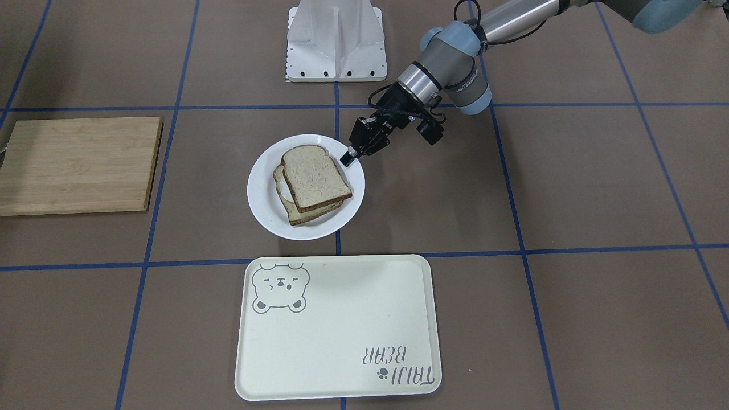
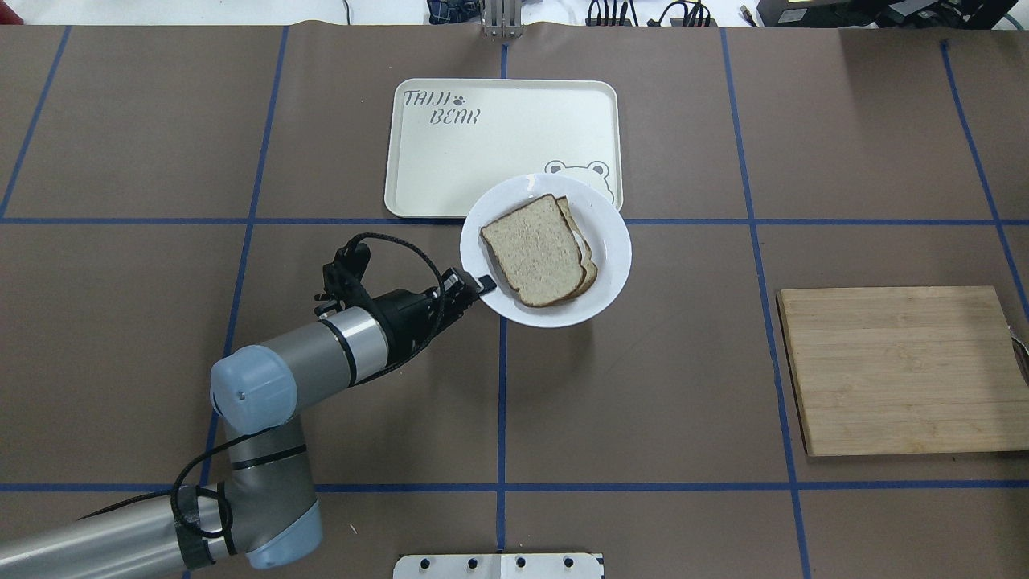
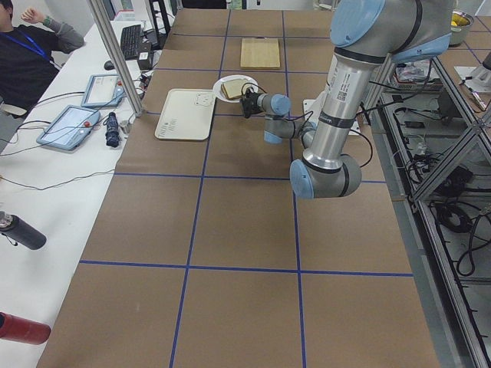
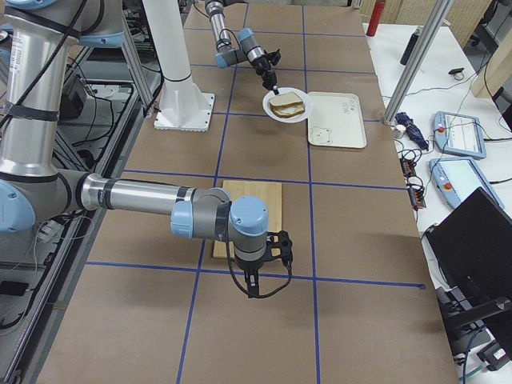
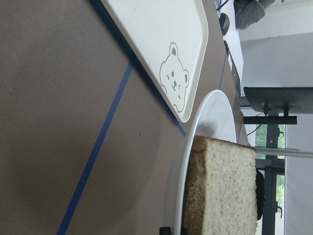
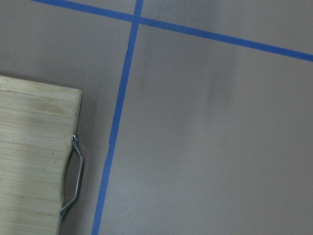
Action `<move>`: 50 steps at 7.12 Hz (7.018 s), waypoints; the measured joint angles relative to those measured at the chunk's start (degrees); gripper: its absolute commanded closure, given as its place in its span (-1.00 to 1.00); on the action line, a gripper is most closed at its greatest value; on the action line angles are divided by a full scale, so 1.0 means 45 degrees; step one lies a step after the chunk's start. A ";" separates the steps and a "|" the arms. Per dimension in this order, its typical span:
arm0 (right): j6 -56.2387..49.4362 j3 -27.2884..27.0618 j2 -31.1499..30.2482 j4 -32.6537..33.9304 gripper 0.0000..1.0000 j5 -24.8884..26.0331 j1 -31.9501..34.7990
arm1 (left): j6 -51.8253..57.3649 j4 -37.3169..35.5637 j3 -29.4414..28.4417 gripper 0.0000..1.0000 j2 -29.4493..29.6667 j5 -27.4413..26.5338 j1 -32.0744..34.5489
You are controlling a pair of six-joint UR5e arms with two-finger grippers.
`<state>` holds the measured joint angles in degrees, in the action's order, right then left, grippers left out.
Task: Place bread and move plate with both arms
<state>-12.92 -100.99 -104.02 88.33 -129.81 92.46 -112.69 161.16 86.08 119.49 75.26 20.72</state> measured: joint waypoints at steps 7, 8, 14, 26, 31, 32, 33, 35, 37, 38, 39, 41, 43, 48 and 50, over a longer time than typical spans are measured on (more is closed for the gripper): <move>0.0000 0.0004 0.0011 0.0000 -1.00 0.0019 -0.0009 | -0.2559 -0.3101 -0.4829 1.00 0.3736 -0.0513 0.2092; 0.0000 0.0009 0.0011 0.0000 -1.00 0.0019 -0.0010 | -0.2514 -0.3116 -0.5077 0.82 0.3802 -0.0514 0.2092; -0.0015 0.0020 -0.0008 0.0000 -1.00 0.0020 -0.0006 | -0.1703 -0.3124 -0.4733 -0.97 0.3682 -0.0447 0.2110; 0.0000 0.0283 -0.0028 0.0000 -1.00 -0.0037 -0.0003 | 1.6487 -1.0949 0.4729 -0.97 -0.3837 0.4372 0.3411; 0.0001 0.0403 -0.0010 -0.0002 -1.00 -0.0038 0.0000 | 2.5011 -1.4877 0.4709 -0.97 -0.5614 0.8767 0.9775; 0.0004 0.0409 -0.0004 0.0000 -1.00 -0.0039 0.0000 | 2.6460 -1.6096 0.4556 -0.97 -0.5640 0.9420 1.1057; 0.0013 0.0410 0.0010 0.0000 -1.00 -0.0039 0.0000 | 2.7625 -1.6999 0.4248 -0.97 -0.5681 0.9785 1.2237; 0.0018 0.0410 0.0044 0.0000 -1.00 -0.0073 -0.0004 | 2.8400 -1.7627 0.3516 -0.97 -0.6159 1.0149 1.3775; 0.0032 0.0401 0.0097 0.0000 -1.00 -0.0118 -0.0005 | 2.8512 -1.7609 0.3193 -0.97 -0.6779 1.1134 1.4491; 0.0037 0.0397 0.0114 0.0000 -1.00 -0.0115 -0.0006 | 2.8508 -1.7598 0.3140 -0.97 -0.7196 1.2400 1.4947; 0.0038 0.0402 0.0121 0.0000 -1.00 -0.0101 -0.0008 | 2.8498 -1.7614 0.3100 -0.97 -0.7527 1.3220 1.5336; 0.0039 0.0407 0.0140 0.0000 -1.00 -0.0086 -0.0013 | 2.8525 -1.7584 0.3114 -0.97 -0.7901 1.3558 1.5660; 0.0048 0.0405 0.0147 0.0000 -1.00 -0.0078 -0.0018 | 2.8555 -1.7492 0.3186 -0.97 -0.7954 1.3568 1.5702; 0.0160 0.0394 0.0172 0.0000 -1.00 -0.0144 -0.0015 | 2.8577 -1.7474 0.3337 -0.97 -0.7974 1.3561 1.5722; 0.0178 0.0407 0.0186 0.0000 -1.00 -0.0139 -0.0007 | 2.8590 -1.7478 0.3421 -0.97 -0.8123 1.3580 1.5726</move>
<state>-12.12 -99.15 -103.19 88.33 -130.44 92.43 15.97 82.51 101.47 82.93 136.37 91.49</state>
